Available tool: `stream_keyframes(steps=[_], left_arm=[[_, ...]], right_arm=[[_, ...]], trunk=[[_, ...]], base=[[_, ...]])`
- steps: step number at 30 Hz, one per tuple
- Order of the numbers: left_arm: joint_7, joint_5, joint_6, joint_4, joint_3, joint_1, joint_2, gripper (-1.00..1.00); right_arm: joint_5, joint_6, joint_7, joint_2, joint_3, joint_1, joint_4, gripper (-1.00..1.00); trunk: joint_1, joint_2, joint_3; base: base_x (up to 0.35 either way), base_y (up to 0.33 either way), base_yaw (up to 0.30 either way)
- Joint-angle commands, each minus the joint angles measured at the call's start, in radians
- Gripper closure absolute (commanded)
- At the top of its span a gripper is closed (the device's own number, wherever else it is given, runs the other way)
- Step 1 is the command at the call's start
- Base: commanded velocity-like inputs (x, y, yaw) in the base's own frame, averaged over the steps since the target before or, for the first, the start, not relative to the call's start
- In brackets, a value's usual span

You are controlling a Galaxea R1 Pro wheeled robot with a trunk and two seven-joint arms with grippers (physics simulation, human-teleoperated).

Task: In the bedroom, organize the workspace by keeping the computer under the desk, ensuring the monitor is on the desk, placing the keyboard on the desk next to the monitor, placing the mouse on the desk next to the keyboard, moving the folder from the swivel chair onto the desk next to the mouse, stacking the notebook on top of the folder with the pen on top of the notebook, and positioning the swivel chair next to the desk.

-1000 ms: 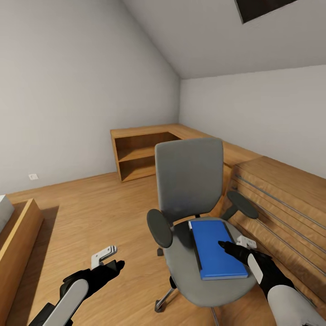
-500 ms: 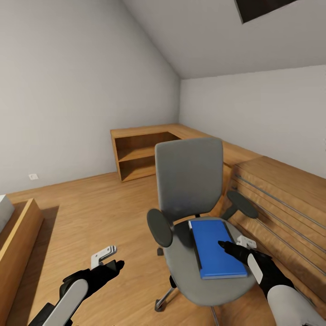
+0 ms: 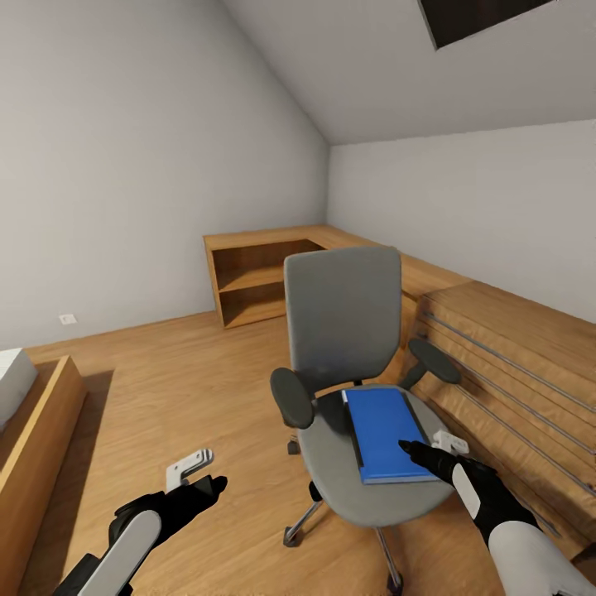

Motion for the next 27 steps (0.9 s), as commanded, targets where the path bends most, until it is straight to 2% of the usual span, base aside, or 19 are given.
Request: stream_keyframes(steps=[1,7,16,27], left_arm=[[0.009,0.007,0.000,-0.001,-0.001,-0.001,0.001,-1.00],[0.009,0.007,0.000,-0.001,-0.001,-0.001,0.001,-1.00],[0.009,0.008,0.000,-0.001,-0.001,-0.001,0.001,-1.00],[0.007,0.008,0.001,-0.001,-0.001,-0.001,0.001,-1.00]], right_arm=[[0.002,0.006,0.001,0.000,-0.004,0.000,0.034,-1.00],[0.003,0.006,0.001,0.000,-0.005,0.000,0.035,-1.00],[0.003,0.006,0.000,0.000,-0.004,0.000,0.035,-1.00],[0.003,0.006,0.000,0.000,-0.005,0.000,0.034,-1.00]], trunk=[[0.000,0.000,-0.001],[0.000,0.000,-0.001],[0.000,0.000,-0.001],[0.000,0.000,-0.001]], base=[[-0.034,0.000,0.000],[-0.083,0.000,0.000],[-0.244,0.000,0.000],[-0.039,0.000,0.000]])
